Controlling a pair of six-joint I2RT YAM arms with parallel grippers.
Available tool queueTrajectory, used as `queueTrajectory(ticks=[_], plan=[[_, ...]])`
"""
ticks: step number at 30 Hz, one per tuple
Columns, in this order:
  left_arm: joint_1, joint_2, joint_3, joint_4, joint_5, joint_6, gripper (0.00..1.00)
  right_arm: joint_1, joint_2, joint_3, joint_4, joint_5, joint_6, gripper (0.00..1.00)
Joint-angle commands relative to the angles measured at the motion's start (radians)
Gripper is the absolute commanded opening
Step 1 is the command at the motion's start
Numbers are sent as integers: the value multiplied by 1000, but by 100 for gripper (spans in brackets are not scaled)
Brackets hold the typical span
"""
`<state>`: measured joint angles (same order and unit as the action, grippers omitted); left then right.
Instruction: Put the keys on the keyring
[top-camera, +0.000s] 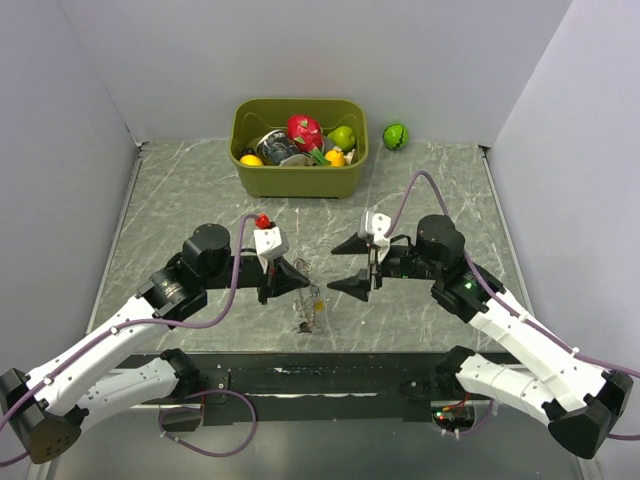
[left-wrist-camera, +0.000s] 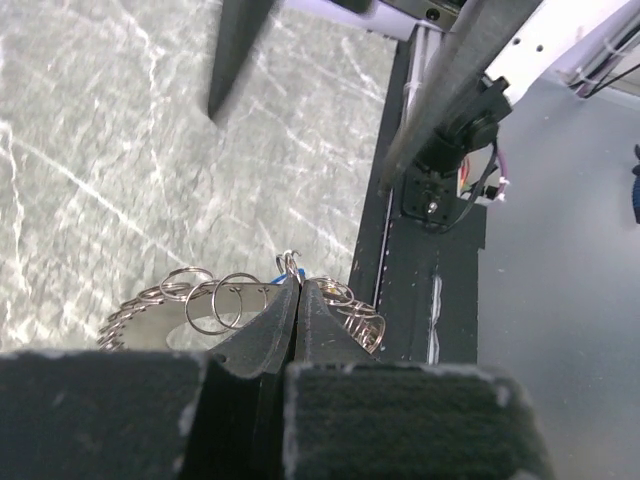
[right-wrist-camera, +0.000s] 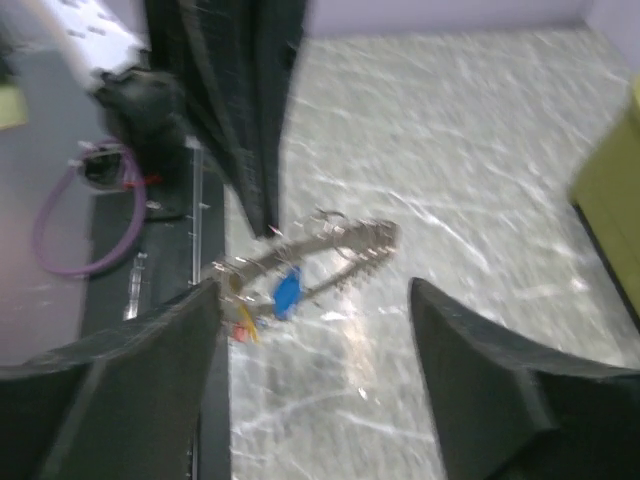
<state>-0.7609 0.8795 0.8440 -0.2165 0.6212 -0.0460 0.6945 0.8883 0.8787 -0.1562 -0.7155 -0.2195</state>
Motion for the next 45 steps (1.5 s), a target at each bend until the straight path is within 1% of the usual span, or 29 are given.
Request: queueTrajectory(ticks=[1, 2, 10, 14, 18, 19, 26, 28, 32, 34, 35, 37, 38, 44, 45], plan=[[-5, -31, 43, 129, 66, -14, 1, -10, -6, 2, 112, -174, 46, 64], [-3, -31, 43, 134, 69, -15, 1, -10, -6, 0, 119, -202, 54, 61], [-3, -24, 56, 183, 123, -28, 1, -10, 14, -3, 184, -275, 95, 57], [-3, -19, 61, 209, 147, -38, 1, -12, 31, -10, 201, -271, 106, 55], [-5, -16, 66, 210, 166, -46, 1, -12, 52, -17, 224, -271, 124, 54], [-5, -16, 67, 235, 170, -48, 1, -10, 57, -15, 225, -274, 127, 54], [-5, -27, 69, 241, 178, -58, 1, -10, 74, -15, 244, -282, 146, 50], [-5, -31, 67, 249, 178, -66, 1, -12, 80, -15, 242, -288, 146, 47], [-5, -34, 64, 258, 181, -71, 1, -12, 80, -15, 262, -308, 161, 37], [-5, -31, 64, 262, 184, -72, 1, -10, 81, -14, 273, -315, 177, 23], [-5, -31, 64, 266, 184, -74, 1, -10, 84, -9, 270, -315, 180, 12], [-5, -33, 64, 266, 186, -75, 1, -10, 95, 0, 242, -320, 175, 2], [-5, -34, 63, 267, 186, -77, 1, -10, 98, 9, 235, -317, 175, 0], [-5, -40, 73, 230, 170, -72, 1, -12, 101, 35, 169, -285, 144, 0], [-5, -39, 78, 220, 169, -69, 3, -10, 103, 39, 161, -277, 126, 0]])
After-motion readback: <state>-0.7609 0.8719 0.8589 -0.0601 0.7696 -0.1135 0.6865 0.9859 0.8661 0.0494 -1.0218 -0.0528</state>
